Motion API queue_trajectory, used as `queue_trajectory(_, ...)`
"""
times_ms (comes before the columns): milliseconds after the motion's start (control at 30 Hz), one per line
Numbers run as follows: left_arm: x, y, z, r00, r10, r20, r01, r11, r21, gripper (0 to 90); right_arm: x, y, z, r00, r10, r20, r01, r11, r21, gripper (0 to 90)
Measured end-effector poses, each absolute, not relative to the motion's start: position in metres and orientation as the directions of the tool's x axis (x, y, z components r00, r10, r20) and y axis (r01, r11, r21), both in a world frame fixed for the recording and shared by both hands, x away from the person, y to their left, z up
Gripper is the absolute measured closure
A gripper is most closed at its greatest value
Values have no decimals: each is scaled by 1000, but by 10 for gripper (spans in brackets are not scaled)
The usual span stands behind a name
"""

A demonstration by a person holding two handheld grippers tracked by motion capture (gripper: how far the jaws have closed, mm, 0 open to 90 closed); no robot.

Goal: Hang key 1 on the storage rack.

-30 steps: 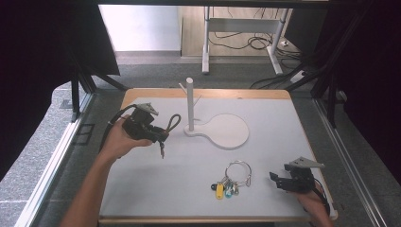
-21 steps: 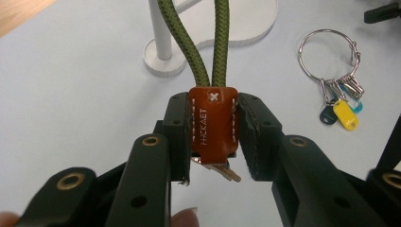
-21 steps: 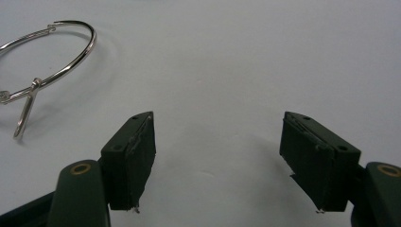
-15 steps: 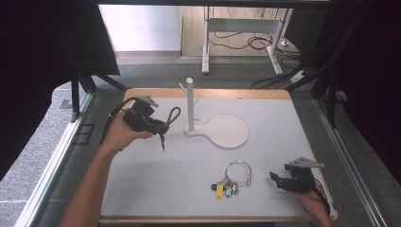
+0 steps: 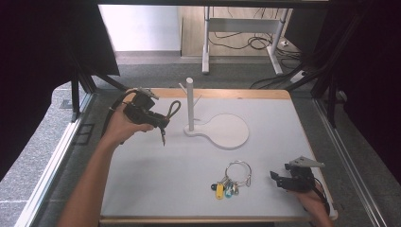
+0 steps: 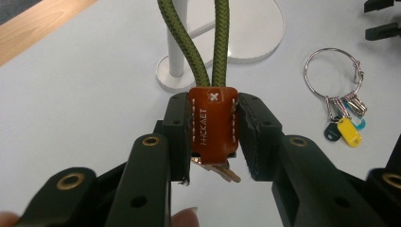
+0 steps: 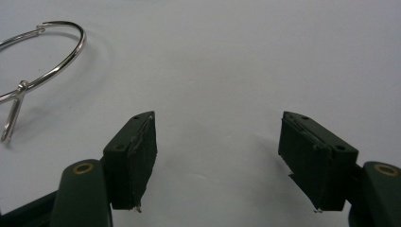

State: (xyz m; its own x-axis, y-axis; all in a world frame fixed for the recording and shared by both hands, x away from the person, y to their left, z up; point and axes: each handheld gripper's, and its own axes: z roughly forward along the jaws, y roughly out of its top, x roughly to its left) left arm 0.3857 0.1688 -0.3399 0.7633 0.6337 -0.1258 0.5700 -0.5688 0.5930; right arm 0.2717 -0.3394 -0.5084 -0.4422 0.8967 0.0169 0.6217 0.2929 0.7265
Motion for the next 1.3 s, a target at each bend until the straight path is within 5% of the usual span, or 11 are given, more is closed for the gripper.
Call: queue_trajectory(1300, 417, 169, -328, 741, 658, -134, 590, -544, 597, 669, 281, -332, -510, -460, 888, 15, 620, 309, 721, 295)
